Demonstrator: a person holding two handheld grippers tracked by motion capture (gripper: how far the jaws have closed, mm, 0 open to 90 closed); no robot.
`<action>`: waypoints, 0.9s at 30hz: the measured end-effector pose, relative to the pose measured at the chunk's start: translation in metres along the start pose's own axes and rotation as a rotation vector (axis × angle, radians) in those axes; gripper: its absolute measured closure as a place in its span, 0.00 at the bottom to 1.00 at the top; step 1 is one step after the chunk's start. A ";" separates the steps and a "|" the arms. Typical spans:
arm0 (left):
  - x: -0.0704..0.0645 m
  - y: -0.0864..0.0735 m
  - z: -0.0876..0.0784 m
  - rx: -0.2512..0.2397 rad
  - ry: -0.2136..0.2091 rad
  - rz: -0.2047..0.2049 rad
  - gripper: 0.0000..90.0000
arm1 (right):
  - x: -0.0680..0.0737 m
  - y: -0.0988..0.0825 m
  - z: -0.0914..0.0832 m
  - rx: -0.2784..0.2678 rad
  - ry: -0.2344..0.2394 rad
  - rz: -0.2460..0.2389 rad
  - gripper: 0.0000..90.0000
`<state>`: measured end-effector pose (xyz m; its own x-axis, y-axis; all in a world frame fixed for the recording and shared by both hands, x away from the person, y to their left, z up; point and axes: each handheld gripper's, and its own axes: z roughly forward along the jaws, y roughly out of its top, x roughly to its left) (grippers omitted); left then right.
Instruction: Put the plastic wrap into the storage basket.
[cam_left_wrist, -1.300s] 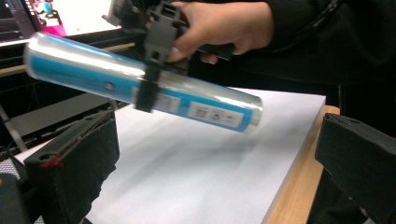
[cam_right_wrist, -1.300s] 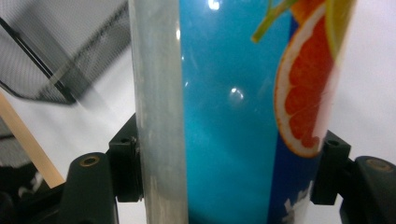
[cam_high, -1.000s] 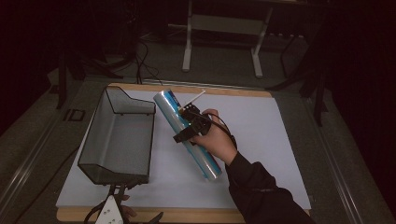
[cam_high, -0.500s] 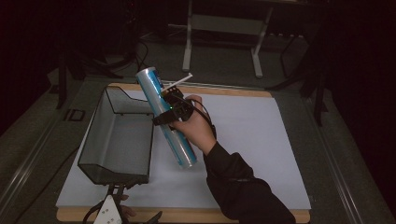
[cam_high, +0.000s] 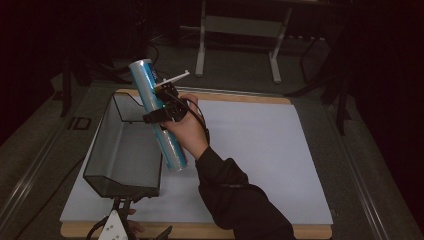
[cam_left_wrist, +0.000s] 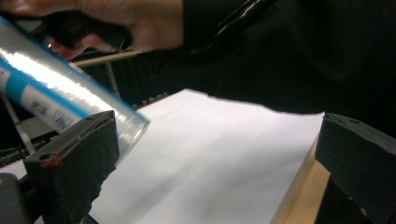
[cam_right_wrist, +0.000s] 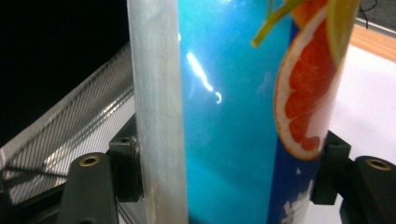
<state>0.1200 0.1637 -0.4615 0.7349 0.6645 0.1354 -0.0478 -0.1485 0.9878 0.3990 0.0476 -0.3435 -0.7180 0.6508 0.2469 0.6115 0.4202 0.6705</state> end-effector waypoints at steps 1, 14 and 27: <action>0.000 0.000 0.000 0.002 0.000 -0.002 0.01 | 0.002 0.001 0.002 -0.003 -0.003 0.005 0.35; -0.005 0.001 -0.001 0.003 0.004 0.020 0.01 | 0.017 0.000 0.044 -0.107 0.013 0.110 0.35; -0.005 0.001 -0.002 0.011 0.002 0.017 0.01 | 0.016 -0.014 0.077 -0.106 0.039 0.180 0.35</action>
<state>0.1153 0.1617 -0.4613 0.7329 0.6632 0.1519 -0.0527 -0.1673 0.9845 0.4042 0.1009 -0.4031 -0.6136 0.6836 0.3952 0.6945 0.2291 0.6820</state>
